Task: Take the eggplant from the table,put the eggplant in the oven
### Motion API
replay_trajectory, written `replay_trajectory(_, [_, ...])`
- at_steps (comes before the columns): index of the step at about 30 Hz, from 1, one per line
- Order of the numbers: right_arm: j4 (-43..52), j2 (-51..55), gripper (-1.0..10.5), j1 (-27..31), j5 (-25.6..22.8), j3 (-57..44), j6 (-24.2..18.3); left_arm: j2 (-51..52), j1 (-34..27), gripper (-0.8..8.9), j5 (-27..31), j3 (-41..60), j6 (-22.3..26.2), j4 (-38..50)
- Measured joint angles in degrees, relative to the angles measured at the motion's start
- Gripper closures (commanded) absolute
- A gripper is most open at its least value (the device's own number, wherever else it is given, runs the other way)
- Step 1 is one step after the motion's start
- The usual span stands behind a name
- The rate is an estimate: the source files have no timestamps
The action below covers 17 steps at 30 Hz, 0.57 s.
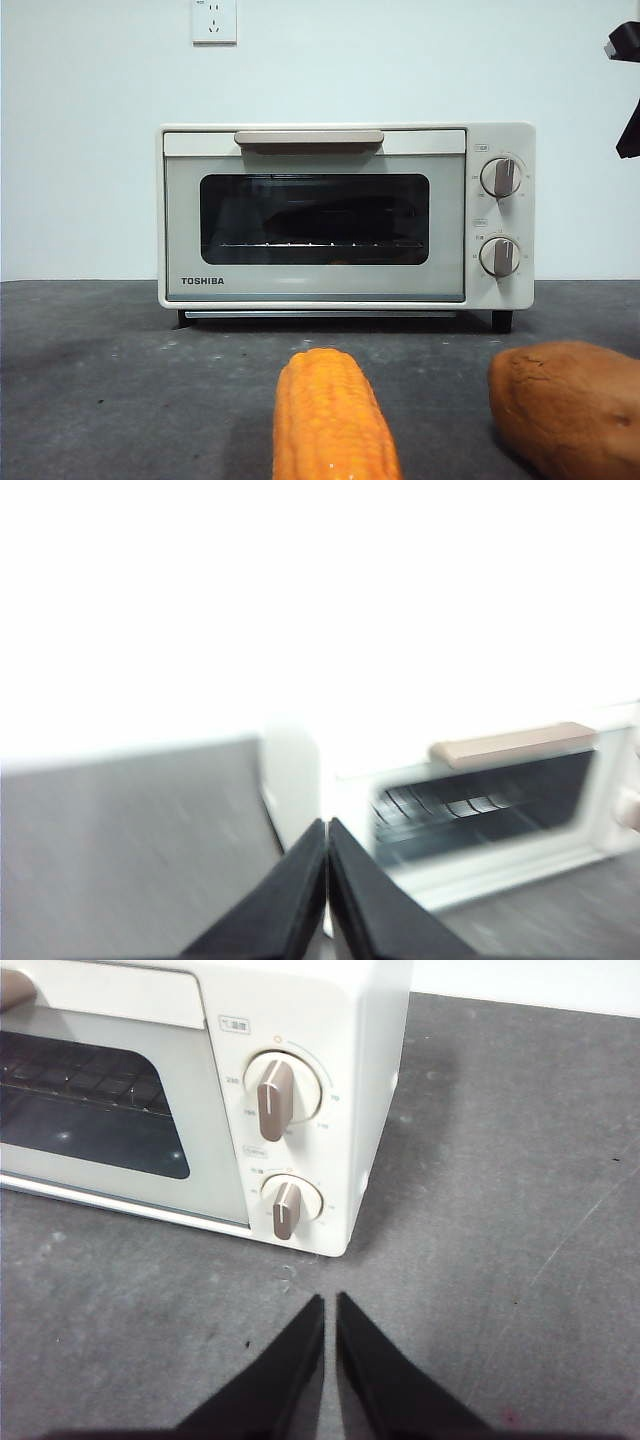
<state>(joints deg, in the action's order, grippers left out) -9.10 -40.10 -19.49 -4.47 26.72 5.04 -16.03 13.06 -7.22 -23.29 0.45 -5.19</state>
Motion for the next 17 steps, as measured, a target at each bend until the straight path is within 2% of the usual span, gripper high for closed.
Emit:
replay_trajectory(3, [0.0, 0.0, 9.4, 0.0, 0.0, 0.0, 0.0, 4.3, -1.3, 8.07, 0.0, 6.6, 2.9, 6.1])
replay_trajectory(6, [0.0, 0.0, 9.4, 0.0, 0.0, 0.0, 0.0, 7.8, -2.0, 8.07, 0.0, 12.6, 3.9, 11.3])
replay_trajectory(14, [0.0, 0.0, 9.4, 0.0, 0.0, 0.0, 0.0, 10.9, -4.3, 8.07, 0.0, 21.5, 4.7, 10.9])
replay_trajectory(17, [0.0, 0.0, 9.4, 0.0, 0.0, 0.0, 0.0, 10.8, -6.4, 8.07, 0.0, 21.5, 4.7, 10.4])
